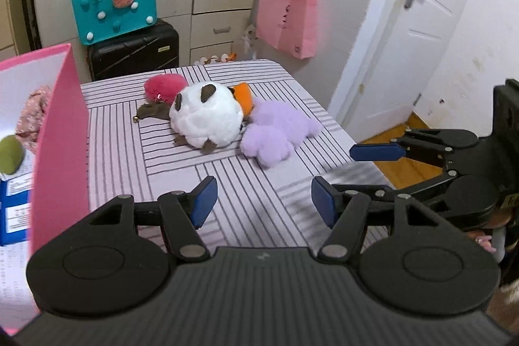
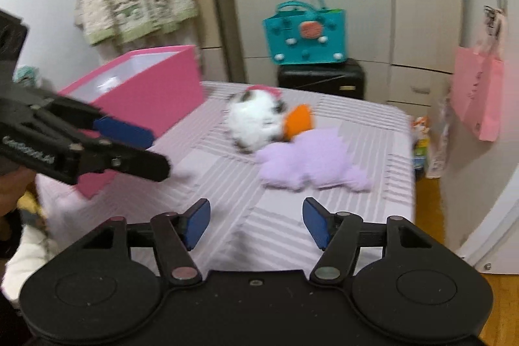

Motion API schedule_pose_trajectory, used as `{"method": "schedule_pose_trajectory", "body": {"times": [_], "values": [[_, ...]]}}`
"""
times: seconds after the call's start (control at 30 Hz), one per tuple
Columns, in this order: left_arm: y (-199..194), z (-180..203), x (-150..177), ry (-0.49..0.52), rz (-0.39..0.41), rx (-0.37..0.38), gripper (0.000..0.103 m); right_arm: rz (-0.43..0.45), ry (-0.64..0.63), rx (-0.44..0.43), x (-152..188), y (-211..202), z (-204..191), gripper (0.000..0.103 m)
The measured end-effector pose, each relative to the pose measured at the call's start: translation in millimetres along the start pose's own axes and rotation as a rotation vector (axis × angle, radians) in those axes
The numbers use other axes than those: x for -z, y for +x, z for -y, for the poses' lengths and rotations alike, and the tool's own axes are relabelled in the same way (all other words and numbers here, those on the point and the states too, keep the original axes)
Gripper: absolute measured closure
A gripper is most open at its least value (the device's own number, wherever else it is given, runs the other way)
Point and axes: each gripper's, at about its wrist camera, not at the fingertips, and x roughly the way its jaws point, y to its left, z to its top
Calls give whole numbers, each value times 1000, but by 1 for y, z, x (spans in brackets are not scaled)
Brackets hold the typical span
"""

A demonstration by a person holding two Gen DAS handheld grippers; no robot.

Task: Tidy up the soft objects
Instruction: 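Withdraw both grippers from the box toward the lilac plush, then grasp the lilac plush with the left gripper while the right gripper grips it too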

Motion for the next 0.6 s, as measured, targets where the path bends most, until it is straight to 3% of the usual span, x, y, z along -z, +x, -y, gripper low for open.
{"method": "schedule_pose_trajectory", "body": {"times": [0.17, 0.33, 0.47, 0.6], "values": [[34, 0, -6, -56, 8, -24, 40, 23, 7, 54, -1, 20, 30, 33], [61, -1, -9, -100, 12, -23, 40, 30, -73, 65, -1, 43, 42, 29], [72, -1, -12, -139, 26, -7, 42, 34, -168, 37, -3, 52, 49, 11], [82, -3, -13, -186, 28, 9, 42, 66, -224, -6, -8, 54, 55, 11]]}}
